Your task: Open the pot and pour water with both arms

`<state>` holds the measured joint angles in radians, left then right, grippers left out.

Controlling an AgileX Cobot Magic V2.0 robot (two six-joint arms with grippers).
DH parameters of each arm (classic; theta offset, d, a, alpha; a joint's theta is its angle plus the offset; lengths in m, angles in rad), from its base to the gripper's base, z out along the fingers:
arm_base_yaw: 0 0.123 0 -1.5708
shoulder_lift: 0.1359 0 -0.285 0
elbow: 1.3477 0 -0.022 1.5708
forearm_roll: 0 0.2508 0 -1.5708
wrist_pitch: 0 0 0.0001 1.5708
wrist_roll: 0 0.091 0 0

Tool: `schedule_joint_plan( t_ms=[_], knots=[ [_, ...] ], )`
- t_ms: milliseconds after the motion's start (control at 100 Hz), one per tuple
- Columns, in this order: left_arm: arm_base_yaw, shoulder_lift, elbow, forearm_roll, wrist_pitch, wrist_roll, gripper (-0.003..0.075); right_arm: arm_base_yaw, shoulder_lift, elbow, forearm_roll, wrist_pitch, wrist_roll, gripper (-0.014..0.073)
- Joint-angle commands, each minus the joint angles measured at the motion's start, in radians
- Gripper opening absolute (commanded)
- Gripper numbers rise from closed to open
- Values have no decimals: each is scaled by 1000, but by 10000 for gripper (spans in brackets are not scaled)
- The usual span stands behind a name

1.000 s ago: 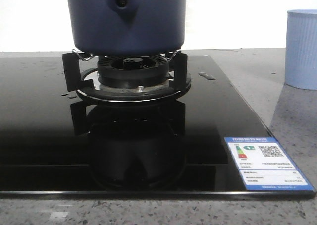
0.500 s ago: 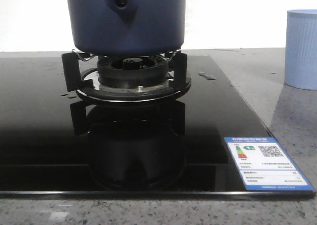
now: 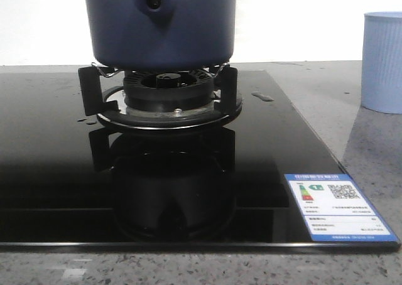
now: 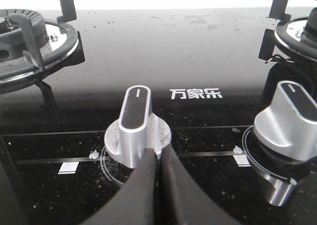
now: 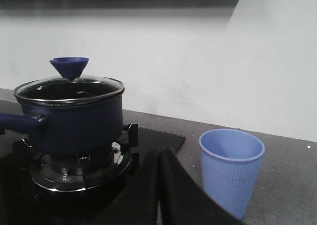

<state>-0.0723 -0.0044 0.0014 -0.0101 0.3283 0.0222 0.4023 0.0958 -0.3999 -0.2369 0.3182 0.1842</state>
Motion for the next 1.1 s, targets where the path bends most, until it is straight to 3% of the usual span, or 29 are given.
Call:
schedule_joint_plan(
  t_ms=[0,420,580,730,940,1090],
  knots=[
    [0,-26,33,-11,-41,-11,-19,3,11,-26,-6,-72,-7,-74],
    [0,-26,33,-11,-41,-11,-19,3,11,-26,-6,-72,-7,-74],
    [0,-26,33,-11,-41,-11,-19,3,11,0,-65,1,-7,-74],
    [0,-26,33,-11,-41,-11,-19,-30,11,136,-65,-137,-7,-74],
    [0,-26,33,-11,-43,-11,-19,-163,11,353,13,-318,-7,-74],
    [0,-26,33,-11,-43,-11,-19,-238,11,437,23,-324,-7,-74]
  ],
)
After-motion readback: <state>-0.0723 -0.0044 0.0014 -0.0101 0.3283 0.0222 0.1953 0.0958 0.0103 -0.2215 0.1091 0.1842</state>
